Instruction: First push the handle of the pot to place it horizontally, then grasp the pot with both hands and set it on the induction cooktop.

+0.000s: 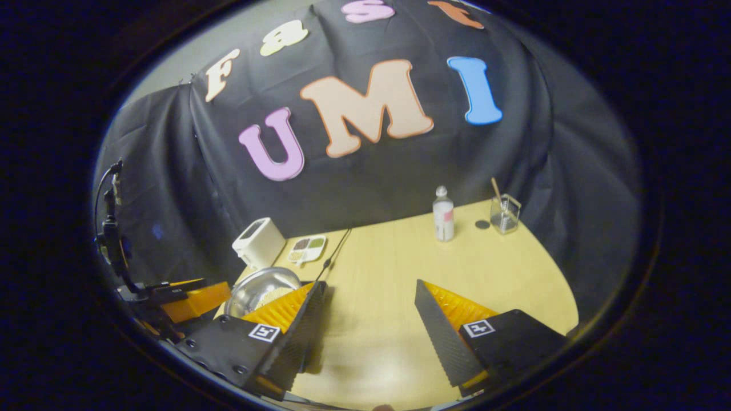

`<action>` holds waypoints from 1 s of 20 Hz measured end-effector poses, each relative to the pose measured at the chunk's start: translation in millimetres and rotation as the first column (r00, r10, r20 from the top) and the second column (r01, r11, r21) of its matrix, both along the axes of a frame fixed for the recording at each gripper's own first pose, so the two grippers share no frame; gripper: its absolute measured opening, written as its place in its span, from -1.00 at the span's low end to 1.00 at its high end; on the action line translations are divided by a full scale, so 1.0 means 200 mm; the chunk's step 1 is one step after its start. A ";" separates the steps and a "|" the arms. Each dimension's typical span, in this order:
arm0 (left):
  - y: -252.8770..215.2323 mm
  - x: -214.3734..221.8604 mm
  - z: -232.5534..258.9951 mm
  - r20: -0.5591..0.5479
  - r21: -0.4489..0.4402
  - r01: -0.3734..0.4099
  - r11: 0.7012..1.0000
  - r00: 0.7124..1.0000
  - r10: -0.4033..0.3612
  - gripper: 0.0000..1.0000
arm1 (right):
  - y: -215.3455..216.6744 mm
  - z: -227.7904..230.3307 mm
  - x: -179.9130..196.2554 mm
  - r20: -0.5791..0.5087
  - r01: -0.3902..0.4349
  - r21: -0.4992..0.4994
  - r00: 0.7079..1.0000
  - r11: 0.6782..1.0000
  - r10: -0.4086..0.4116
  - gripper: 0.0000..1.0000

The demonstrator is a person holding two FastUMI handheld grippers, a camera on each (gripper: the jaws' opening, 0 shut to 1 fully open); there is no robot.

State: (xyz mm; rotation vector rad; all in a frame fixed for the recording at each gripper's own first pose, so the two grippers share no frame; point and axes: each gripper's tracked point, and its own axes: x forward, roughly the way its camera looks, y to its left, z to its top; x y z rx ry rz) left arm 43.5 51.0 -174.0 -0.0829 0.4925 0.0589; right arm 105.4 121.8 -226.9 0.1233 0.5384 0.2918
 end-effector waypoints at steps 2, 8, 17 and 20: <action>-0.08 0.06 0.18 0.107 0.029 -0.016 0.999 0.994 0.012 0.94 | -0.10 0.18 0.03 0.096 0.017 -0.019 0.995 1.000 -0.015 0.99; -0.25 0.07 0.57 0.363 0.086 -0.062 0.994 0.931 0.027 0.92 | -0.33 0.72 -0.01 0.343 0.029 -0.044 0.939 0.999 -0.012 0.83; -0.51 -0.09 0.73 0.471 0.079 -0.080 0.994 0.881 0.034 0.92 | -0.61 0.88 -0.19 0.447 0.057 -0.029 0.894 0.998 -0.038 0.86; -0.57 -0.15 0.71 0.471 0.079 -0.086 0.993 0.881 0.038 0.91 | -0.70 0.86 -0.25 0.439 0.059 -0.028 0.898 0.998 -0.041 0.86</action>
